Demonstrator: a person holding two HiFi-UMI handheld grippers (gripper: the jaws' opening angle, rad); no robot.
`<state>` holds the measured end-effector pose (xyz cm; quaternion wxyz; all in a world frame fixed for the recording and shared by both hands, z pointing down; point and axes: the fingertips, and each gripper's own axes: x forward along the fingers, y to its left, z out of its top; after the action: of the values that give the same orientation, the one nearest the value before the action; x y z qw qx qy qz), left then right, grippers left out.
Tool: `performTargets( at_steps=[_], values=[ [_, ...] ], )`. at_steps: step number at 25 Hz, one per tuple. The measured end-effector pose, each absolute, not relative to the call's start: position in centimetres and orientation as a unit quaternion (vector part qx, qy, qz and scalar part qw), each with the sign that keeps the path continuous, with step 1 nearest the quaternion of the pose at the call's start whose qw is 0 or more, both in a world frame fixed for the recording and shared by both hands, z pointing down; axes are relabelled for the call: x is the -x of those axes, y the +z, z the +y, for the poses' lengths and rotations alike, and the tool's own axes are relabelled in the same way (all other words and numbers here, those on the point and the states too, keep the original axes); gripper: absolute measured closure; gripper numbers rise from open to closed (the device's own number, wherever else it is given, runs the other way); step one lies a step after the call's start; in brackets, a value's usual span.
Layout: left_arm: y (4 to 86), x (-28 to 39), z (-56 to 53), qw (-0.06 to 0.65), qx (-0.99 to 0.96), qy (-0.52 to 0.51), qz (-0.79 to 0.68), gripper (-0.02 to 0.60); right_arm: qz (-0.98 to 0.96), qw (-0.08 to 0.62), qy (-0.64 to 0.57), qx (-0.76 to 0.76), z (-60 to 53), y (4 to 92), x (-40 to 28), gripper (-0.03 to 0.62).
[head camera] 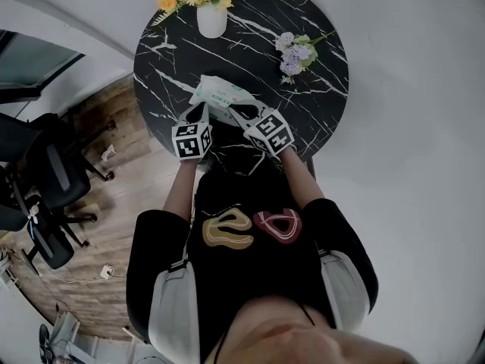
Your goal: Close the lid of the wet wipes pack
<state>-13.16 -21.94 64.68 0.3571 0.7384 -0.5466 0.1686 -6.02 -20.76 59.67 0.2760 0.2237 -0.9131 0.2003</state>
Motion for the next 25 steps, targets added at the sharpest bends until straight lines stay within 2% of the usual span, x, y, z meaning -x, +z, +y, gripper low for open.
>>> performTargets(
  at_steps=[25],
  values=[
    [64.7,13.1,-22.0,0.350,-0.749,0.181,-0.533,0.563,-0.899,0.311,0.218,-0.219,-20.5,62.7,7.3,0.583]
  ],
)
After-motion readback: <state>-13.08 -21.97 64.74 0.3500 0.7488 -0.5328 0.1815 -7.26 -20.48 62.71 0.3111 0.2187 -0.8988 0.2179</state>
